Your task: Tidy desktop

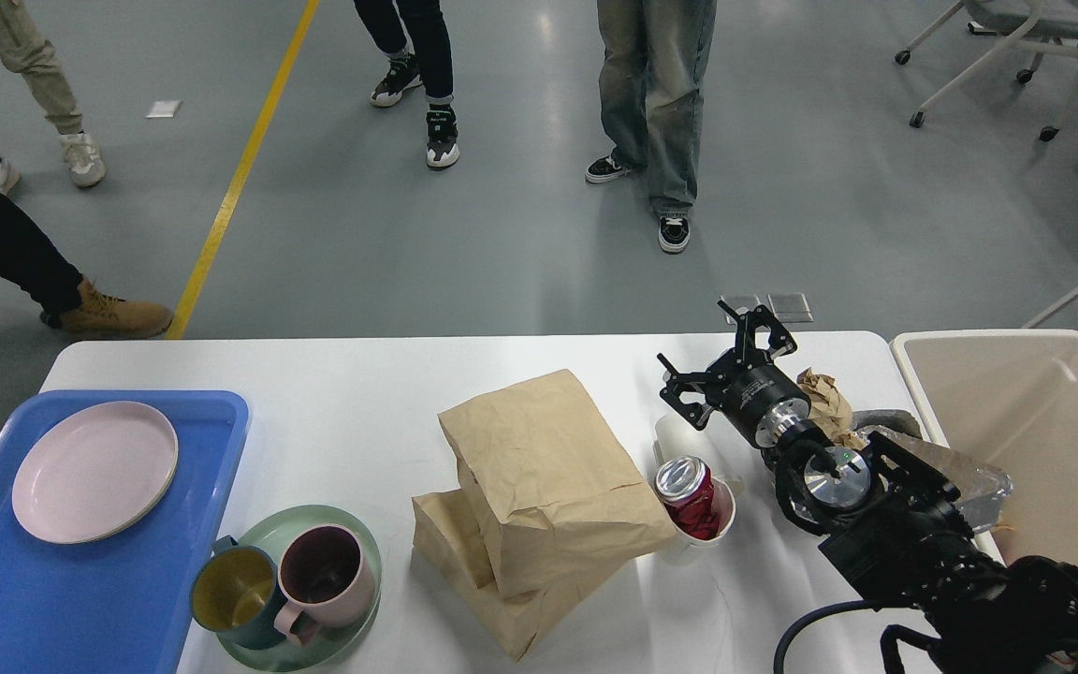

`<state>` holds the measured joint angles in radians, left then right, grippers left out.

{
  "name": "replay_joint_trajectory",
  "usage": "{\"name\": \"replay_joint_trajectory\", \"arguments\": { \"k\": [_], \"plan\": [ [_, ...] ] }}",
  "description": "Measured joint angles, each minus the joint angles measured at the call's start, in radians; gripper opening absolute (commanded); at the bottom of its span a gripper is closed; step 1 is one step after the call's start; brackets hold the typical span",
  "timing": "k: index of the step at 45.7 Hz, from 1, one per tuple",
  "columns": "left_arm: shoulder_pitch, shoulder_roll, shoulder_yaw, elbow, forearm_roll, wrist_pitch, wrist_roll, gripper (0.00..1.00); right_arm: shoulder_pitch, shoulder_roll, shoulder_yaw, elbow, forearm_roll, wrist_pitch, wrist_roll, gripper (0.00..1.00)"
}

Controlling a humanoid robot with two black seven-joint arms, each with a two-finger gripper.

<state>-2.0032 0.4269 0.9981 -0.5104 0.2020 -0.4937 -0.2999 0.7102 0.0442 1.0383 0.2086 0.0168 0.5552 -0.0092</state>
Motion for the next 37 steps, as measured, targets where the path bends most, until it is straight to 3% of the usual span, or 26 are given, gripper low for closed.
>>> {"name": "replay_joint_trajectory", "arguments": {
  "k": [8, 12, 21, 37],
  "plan": [
    [-0.214, 0.026, 0.214, -0.174, 0.003, -0.338, 0.001, 0.97, 0.000, 0.000, 0.000, 0.000, 0.000, 0.000, 0.000, 1.00],
    [-0.306, 0.028, 0.324, -0.197, 0.004, -0.438, 0.001, 0.97, 0.000, 0.000, 0.000, 0.000, 0.000, 0.000, 0.000, 1.00],
    [-0.491, 0.020, 0.440, -0.271, 0.000, -0.466, -0.002, 0.97, 0.000, 0.000, -0.001, 0.000, 0.000, -0.001, 0.000, 1.00],
    [-0.504, -0.048, 0.488, -0.512, 0.012, -0.466, 0.002, 0.97, 0.000, -0.001, 0.000, 0.000, 0.000, -0.001, 0.000, 1.00]
  ]
}}
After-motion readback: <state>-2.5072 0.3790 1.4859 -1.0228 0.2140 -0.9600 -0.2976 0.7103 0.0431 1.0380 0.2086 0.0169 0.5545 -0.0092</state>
